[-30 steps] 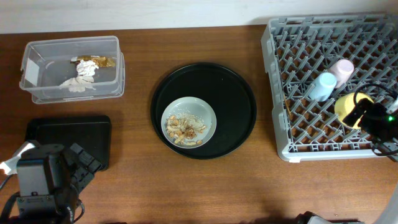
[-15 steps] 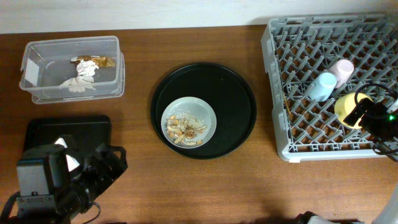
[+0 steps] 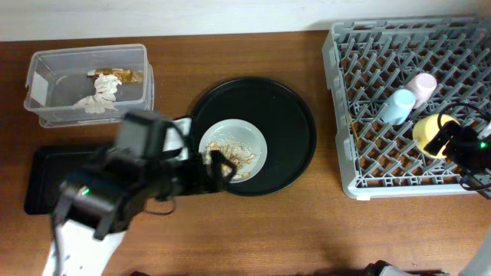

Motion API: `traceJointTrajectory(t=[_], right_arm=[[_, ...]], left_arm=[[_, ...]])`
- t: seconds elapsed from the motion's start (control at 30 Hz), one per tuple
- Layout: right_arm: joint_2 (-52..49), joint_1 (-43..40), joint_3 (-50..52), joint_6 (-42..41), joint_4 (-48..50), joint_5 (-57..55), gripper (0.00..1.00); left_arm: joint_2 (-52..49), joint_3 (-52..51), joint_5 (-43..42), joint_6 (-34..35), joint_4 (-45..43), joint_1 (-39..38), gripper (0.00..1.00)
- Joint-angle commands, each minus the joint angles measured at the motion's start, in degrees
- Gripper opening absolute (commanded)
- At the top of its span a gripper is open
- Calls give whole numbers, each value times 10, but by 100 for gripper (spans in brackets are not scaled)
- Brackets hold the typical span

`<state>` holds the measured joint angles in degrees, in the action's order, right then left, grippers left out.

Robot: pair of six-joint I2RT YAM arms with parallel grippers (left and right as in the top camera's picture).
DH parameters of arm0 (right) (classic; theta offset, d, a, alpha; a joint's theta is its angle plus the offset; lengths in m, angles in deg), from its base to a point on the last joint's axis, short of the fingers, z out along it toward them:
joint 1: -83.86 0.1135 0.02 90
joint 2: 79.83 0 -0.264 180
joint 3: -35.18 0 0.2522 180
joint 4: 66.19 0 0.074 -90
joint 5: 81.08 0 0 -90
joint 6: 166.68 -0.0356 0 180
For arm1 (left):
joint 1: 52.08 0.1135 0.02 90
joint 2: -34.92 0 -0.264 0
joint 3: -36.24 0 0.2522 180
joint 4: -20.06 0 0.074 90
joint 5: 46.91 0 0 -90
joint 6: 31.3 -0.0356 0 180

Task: Sort waste into correct bins and load items into the dishwasher rack
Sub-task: 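Reach the left gripper to the white plate of food scraps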

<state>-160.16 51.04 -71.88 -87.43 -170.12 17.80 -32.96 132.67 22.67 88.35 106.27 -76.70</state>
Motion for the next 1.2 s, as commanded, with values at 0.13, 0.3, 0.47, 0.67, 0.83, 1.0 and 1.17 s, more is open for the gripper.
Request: traceJointTrajectory(t=[0.13,0.3,0.47,0.67,0.83,1.0,1.17], right_arm=[[-2,-3,1,-5,0,-5,98],[-2,-3,1,-5,0,-5,98],[-2,-3,1,-5,0,-5,98],[-2,-3,1,-5,0,-5,98],[-2,-3,1,-5,0,-5,98],[-2,-3,1,-5,0,-5,98],[-2,-3,1,-5,0,-5,98]], left_arm=[[-240,176,279,59,86,-167,99],[-388,244,372,88,105,-197,99],[-483,244,376,193,35,-200,79],[-543,244,336,198,-66,-202,76],[-569,244,378,202,-110,-207,66],[-596,243,398,213,-129,-206,56],[-626,243,424,176,-159,-210,51]])
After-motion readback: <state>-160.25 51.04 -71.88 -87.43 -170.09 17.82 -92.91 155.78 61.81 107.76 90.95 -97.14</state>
